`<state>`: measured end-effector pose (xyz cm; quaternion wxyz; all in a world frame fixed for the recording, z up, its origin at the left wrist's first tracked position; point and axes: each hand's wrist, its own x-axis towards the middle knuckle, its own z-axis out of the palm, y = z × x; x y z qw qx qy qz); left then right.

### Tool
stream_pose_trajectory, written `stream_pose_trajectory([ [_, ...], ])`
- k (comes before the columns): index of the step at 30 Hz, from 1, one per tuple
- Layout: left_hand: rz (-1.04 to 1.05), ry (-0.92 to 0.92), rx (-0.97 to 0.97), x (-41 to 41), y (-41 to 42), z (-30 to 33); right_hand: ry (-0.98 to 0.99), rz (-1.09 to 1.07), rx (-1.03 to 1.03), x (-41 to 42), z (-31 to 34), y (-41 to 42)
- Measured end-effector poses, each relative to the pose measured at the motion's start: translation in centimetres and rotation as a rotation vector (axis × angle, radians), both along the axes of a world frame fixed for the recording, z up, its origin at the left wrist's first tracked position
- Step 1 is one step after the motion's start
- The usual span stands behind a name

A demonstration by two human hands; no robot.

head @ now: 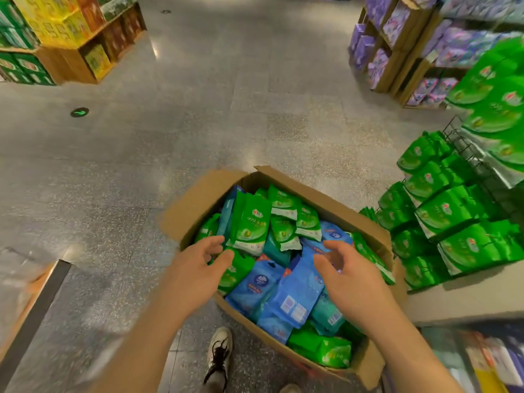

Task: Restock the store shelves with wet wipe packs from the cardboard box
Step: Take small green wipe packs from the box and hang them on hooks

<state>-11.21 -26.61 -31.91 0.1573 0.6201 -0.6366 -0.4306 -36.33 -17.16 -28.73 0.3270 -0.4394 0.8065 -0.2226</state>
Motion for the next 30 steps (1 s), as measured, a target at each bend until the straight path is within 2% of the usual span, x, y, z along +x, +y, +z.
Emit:
stream_pose_trajectory([
  [5,-0.093,0.025,0.11,0.7,-5.4,-3.0,0.006,-0.108,0.066,2.9,-1.8,-4.9],
  [12,-0.175,0.01,0.181,0.9,-11.9,-7.0,0.009,-0.144,0.149,6.7,-5.5,-11.4],
  [18,-0.204,0.016,0.222,-0.6,-15.0,-10.5,-0.141,-0.324,0.24,8.2,-10.3,-15.0],
  [21,-0.245,-0.013,0.194,-1.4,-15.5,-12.2,-0.157,-0.373,0.287,9.0,-13.4,-16.1],
  [24,-0.285,-0.046,0.155,-2.1,-15.9,-13.5,-0.073,-0.336,0.302,9.3,-15.2,-17.0],
  [30,-0.219,-0.042,0.099,-4.0,-17.7,-13.6,-0.052,-0.376,0.414,9.1,-16.0,-18.4],
])
